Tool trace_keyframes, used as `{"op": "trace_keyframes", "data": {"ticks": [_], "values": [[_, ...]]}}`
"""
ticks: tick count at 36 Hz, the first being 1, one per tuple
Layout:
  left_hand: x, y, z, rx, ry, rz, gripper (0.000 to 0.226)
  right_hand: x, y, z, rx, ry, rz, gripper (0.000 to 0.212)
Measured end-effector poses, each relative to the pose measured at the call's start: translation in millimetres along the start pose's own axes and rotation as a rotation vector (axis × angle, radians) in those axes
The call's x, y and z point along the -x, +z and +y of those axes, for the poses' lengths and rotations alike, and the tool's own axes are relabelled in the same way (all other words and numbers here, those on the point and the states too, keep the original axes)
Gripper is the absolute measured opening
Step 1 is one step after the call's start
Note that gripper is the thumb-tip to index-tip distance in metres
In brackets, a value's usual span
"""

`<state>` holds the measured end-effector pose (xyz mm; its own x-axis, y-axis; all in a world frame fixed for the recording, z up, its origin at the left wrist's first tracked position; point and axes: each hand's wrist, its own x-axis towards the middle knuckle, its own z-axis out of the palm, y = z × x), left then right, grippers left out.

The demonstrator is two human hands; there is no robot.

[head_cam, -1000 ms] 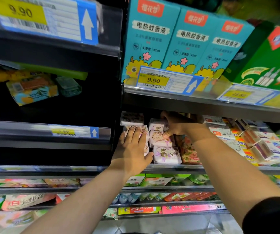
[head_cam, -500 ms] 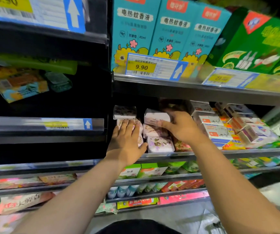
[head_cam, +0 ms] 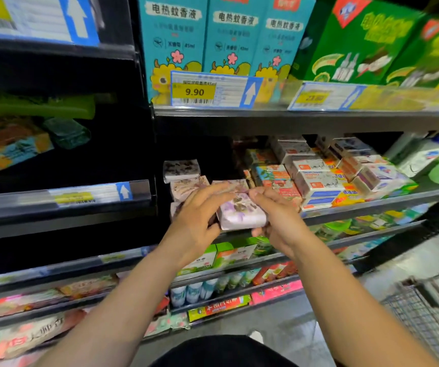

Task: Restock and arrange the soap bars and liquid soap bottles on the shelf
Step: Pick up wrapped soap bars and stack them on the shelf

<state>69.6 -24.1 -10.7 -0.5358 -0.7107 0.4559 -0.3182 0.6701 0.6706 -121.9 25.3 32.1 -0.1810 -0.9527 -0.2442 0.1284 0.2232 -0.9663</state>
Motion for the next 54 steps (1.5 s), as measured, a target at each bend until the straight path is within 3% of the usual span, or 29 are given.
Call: {"op": "trace_keyframes", "data": {"ticks": [4, 7, 9, 12, 20, 23, 27, 32, 37, 42, 46, 48, 51, 54], "values": [[1, -5, 6, 0.064, -0.052, 0.051, 0.049, 9, 0, 2, -0.084, -0.001, -0.116, 0.033], [4, -5, 16, 0.445, -0.26, 0.097, 0.037, 17, -5, 4, -0.122, -0.016, -0.229, 0.046], [4, -5, 23, 0.724, -0.406, 0.162, 0.036, 21, -5, 5, -0.011, -0.037, -0.233, 0.048], [4, -8, 28, 0.82, -0.479, 0.249, 0.018, 26, -1, 6, 0.177, -0.091, -0.189, 0.043], [12, -14, 30, 0.767, -0.497, 0.162, 0.053, 33, 14, 8, -0.024, -0.176, -0.087, 0.045], [17, -19, 29, 0.775, -0.444, 0.053, 0.063, 36, 16, 4, -0.103, -0.183, -0.023, 0.027], [21, -23, 25, 0.628, -0.369, -0.062, 0.082, 35, 12, 3, -0.213, -0.085, -0.107, 0.018], [18, -27, 17, 0.48, -0.364, 0.055, 0.056, 34, 2, 7, -0.217, -0.081, -0.251, 0.062], [14, -18, 31, 0.548, -0.345, 0.163, 0.052, 34, -4, -1, -0.026, -0.098, -0.187, 0.052], [14, -12, 41, 0.691, -0.426, 0.199, 0.029, 34, -3, -6, 0.194, -0.119, -0.1, 0.028], [10, -8, 50, 0.767, -0.456, 0.21, 0.022, 32, 1, -11, 0.318, -0.085, -0.021, 0.057], [7, -7, 55, 0.818, -0.461, 0.19, 0.03, 33, 2, -13, 0.295, -0.061, -0.006, 0.063], [4, -9, 63, 0.807, -0.459, 0.137, 0.04, 35, 4, -15, 0.127, -0.024, -0.006, 0.053], [3, -9, 62, 0.779, -0.527, 0.132, 0.033, 36, 0, -14, 0.011, -0.058, -0.028, 0.037]]}}
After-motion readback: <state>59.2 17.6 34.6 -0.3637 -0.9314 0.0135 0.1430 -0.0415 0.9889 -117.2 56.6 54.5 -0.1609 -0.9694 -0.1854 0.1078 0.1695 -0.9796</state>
